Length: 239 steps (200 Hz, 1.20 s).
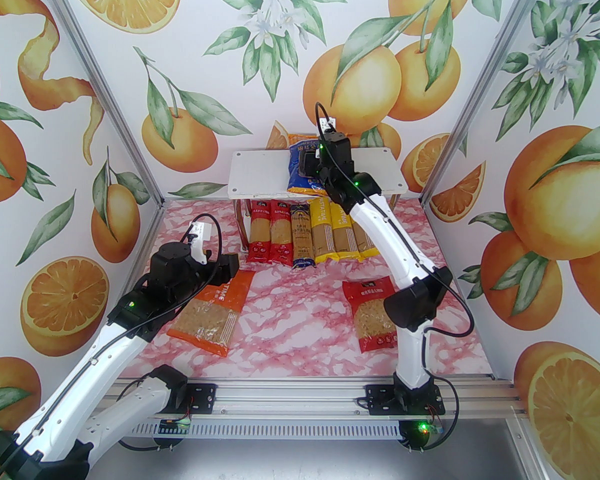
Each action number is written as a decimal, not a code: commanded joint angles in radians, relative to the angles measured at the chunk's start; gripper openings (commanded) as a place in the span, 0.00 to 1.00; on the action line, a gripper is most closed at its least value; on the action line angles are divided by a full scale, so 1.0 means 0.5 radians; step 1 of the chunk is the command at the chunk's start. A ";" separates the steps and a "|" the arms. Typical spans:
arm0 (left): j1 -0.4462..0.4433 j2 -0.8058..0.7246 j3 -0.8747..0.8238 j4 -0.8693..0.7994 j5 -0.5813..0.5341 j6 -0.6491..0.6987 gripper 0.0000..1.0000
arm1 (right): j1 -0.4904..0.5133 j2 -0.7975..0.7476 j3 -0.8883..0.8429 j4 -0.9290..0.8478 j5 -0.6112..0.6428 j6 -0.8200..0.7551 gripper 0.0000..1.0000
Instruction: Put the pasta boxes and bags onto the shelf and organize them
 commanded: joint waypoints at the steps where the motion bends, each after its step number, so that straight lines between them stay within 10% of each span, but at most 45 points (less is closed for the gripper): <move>1: 0.014 -0.016 -0.010 -0.014 -0.034 0.039 0.81 | -0.055 0.066 -0.115 -0.311 -0.168 0.166 0.68; 112: 0.016 -0.120 -0.046 -0.023 -0.186 0.077 0.82 | -0.140 -0.480 -0.338 0.570 -0.756 0.480 0.68; 155: 0.019 -0.126 -0.034 -0.027 -0.213 0.080 0.82 | -0.137 -0.455 -0.224 0.313 -0.849 0.501 0.04; 239: 0.026 -0.118 -0.023 -0.041 -0.191 0.052 0.82 | 0.021 -0.351 -0.366 -0.001 -0.935 0.510 0.00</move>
